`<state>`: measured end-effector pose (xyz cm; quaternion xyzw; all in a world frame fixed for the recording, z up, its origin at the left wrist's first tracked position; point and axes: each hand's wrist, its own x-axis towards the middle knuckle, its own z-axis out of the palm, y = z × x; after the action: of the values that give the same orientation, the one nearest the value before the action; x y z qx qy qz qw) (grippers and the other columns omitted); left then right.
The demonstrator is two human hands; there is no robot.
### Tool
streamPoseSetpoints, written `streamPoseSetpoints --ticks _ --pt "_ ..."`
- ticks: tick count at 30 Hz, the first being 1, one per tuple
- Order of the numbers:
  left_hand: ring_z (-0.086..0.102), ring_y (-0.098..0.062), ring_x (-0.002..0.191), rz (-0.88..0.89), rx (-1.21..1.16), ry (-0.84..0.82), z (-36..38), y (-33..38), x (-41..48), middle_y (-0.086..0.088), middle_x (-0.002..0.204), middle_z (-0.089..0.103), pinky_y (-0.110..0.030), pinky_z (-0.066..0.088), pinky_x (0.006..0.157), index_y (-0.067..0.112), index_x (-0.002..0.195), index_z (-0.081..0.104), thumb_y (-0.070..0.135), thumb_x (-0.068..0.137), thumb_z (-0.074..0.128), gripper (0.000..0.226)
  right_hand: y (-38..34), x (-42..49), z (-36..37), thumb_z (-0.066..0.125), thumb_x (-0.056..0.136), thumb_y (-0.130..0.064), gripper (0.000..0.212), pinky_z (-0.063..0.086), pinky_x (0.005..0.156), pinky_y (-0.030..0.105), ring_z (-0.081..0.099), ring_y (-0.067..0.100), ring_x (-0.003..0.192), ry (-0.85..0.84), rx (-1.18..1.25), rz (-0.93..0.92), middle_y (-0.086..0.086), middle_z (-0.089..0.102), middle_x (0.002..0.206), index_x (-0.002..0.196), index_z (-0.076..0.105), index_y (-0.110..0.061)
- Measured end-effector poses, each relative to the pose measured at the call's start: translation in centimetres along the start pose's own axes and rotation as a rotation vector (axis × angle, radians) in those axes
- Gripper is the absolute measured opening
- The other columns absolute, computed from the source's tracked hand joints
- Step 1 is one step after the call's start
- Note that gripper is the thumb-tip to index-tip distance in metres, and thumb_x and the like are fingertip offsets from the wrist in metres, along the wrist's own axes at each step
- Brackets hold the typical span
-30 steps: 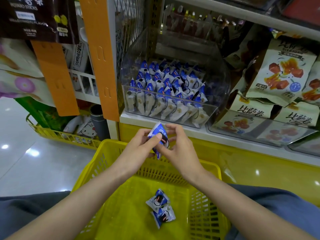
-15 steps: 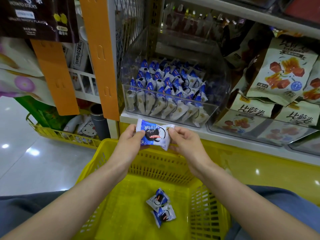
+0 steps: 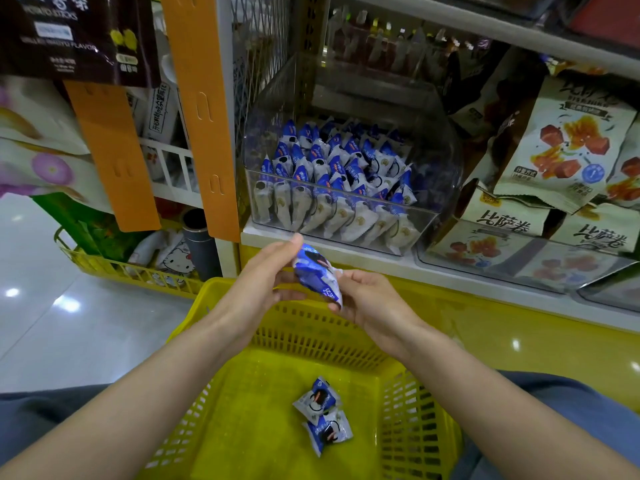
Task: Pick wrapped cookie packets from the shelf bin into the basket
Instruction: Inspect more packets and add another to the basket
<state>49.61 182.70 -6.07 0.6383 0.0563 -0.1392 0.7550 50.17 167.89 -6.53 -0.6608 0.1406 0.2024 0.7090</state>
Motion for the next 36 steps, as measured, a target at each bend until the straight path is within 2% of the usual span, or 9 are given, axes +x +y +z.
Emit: streamPoseSetpoints --ticks 3,6,12,16,22,26,30,33,36 --pt "0.064 -0.013 0.100 0.059 0.067 -0.047 0.4 0.3 -0.5 0.000 0.103 0.071 -0.032 0.049 0.084 0.015 0.116 0.057 0.050 0.069 0.060 0.058 -0.2 -0.3 -0.1 0.046 0.096 -0.008 0.017 0.048 0.046 0.012 0.061 0.004 0.051 -0.074 0.113 0.054 0.004 0.066 0.066 0.098 0.060 0.000" --pt "0.065 -0.018 0.100 0.042 -0.015 0.045 0.5 0.4 -0.3 -0.007 0.108 0.069 -0.034 0.051 0.089 0.009 0.120 0.054 0.028 0.081 0.063 0.043 -0.1 -0.3 -0.1 0.044 0.097 -0.010 0.017 0.055 0.056 0.018 0.066 0.011 0.065 -0.039 0.129 -0.021 0.013 0.069 0.088 0.106 0.054 0.000" --pt "0.067 -0.021 0.086 0.085 0.029 0.121 -0.6 0.9 0.0 -0.017 0.105 0.068 -0.030 0.056 0.079 0.000 0.114 0.055 0.006 0.092 0.051 0.023 -0.1 -0.7 0.0 0.049 0.093 -0.005 0.006 0.056 0.071 0.023 0.068 0.011 0.078 -0.039 -0.121 -0.255 0.009 0.069 0.096 0.095 0.047 -0.010" --pt "0.063 -0.011 0.084 0.229 0.239 0.049 -1.5 2.3 0.3 -0.011 0.102 0.067 -0.022 0.052 0.074 0.011 0.106 0.059 0.007 0.092 0.051 0.016 -1.0 -1.4 0.1 0.064 0.082 -0.019 0.049 0.048 0.085 0.013 0.057 0.002 0.107 -0.087 -0.355 -0.353 -0.005 0.056 0.123 0.125 0.041 -0.021" --pt "0.062 -0.012 0.085 0.355 0.418 -0.011 -1.4 3.8 0.6 -0.005 0.098 0.068 -0.024 0.050 0.077 0.013 0.106 0.058 0.012 0.091 0.055 0.016 -3.1 -2.4 0.5 0.060 0.084 -0.010 0.018 0.049 0.078 0.012 0.065 0.001 0.088 -0.072 -0.381 -0.463 -0.005 0.070 0.096 0.098 0.061 -0.022" --pt "0.054 0.005 0.086 0.595 0.602 0.180 -2.3 6.0 1.4 0.016 0.093 0.060 -0.005 0.040 0.071 0.026 0.105 0.057 0.027 0.091 0.053 0.014 -7.2 -1.4 -0.2 0.062 0.083 -0.020 0.028 0.052 0.083 0.018 0.065 0.007 0.095 0.091 -0.379 -0.579 -0.001 0.070 0.102 0.110 0.062 -0.012" --pt "0.045 -0.005 0.106 0.830 0.979 0.226 -2.9 7.5 3.1 0.010 0.114 0.055 -0.016 0.032 0.084 0.023 0.121 0.051 0.034 0.095 0.041 0.030 -12.6 3.3 0.3 0.062 0.086 -0.028 0.015 0.046 0.064 0.004 0.062 -0.002 0.078 0.299 -0.373 -0.670 -0.007 0.067 0.097 0.100 0.061 -0.024" --pt "0.049 -0.014 0.109 0.831 1.288 0.171 -3.0 7.2 5.2 0.003 0.118 0.057 -0.024 0.028 0.091 0.021 0.122 0.049 0.037 0.099 0.029 0.035 -15.5 9.0 1.1 0.062 0.087 -0.028 0.034 0.048 0.071 0.015 0.060 0.010 0.085 0.418 -0.392 -0.619 0.005 0.063 0.107 0.115 0.057 -0.009" --pt "0.055 -0.019 0.100 0.895 1.420 0.161 -3.3 6.6 6.2 0.002 0.107 0.062 -0.029 0.031 0.090 0.019 0.112 0.055 0.034 0.100 0.024 0.036 -17.2 14.1 2.1 0.060 0.088 -0.026 0.031 0.045 0.067 0.016 0.057 0.011 0.078 0.467 -0.451 -0.563 0.009 0.063 0.109 0.112 0.057 -0.007"
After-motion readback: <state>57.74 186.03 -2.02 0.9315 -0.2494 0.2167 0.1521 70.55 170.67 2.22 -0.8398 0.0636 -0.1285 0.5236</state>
